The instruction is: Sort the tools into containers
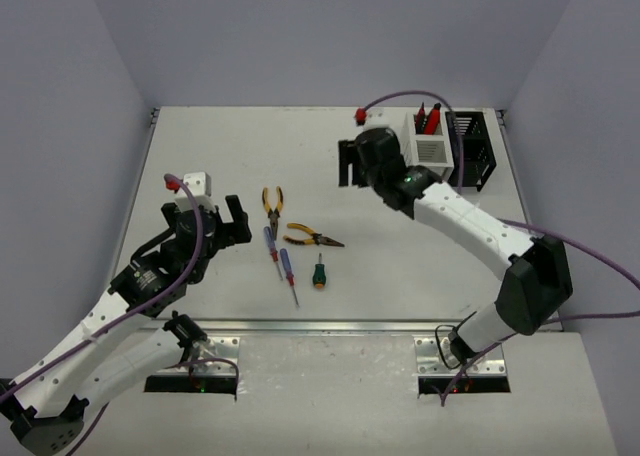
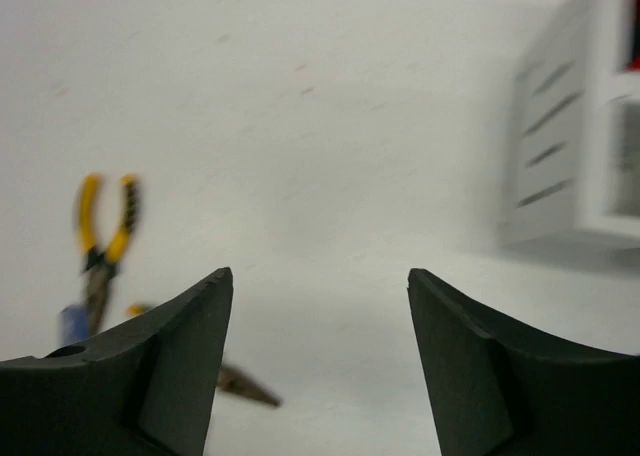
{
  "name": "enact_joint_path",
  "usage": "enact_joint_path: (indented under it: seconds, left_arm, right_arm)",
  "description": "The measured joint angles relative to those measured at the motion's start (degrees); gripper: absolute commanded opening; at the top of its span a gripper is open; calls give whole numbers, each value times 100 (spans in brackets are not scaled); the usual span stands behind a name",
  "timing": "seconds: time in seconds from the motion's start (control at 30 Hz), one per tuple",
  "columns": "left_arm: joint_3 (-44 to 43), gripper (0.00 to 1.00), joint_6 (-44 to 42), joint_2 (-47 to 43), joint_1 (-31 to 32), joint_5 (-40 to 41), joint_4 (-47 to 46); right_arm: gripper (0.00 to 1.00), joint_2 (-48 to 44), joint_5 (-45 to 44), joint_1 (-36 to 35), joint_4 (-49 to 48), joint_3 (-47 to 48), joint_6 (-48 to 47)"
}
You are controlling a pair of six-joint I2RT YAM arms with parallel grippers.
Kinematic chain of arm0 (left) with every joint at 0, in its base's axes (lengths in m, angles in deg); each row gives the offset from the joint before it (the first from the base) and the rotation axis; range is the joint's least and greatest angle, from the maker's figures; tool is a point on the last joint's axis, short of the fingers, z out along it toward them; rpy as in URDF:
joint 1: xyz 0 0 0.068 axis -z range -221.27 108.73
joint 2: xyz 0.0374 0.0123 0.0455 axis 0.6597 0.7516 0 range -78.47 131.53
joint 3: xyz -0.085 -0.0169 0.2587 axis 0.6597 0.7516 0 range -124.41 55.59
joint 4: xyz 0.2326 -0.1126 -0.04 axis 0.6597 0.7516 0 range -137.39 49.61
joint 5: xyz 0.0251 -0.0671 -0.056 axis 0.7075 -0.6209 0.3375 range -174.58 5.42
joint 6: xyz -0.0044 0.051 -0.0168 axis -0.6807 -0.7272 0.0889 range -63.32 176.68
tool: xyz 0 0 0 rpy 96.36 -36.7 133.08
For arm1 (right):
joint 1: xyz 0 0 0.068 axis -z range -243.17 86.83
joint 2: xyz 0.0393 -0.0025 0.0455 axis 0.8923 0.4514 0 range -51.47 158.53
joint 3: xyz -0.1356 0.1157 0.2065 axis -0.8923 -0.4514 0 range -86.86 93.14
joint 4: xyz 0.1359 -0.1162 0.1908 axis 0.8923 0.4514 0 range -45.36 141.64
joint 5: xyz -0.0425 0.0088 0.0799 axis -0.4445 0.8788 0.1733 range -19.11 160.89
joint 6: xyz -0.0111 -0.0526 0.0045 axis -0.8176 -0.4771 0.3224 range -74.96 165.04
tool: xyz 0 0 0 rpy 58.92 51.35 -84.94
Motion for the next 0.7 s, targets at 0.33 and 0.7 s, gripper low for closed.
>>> enact_joint_path:
  seconds: [0.33, 0.7]
  left_arm:
    - [0, 100, 103, -23, -156, 131, 80]
    - [0, 100, 98, -128, -156, -32, 80]
  right_arm:
    - [65, 674, 425, -2319, 1074, -992, 1822]
    - [50, 1652, 893, -2383, 1070, -953, 2537]
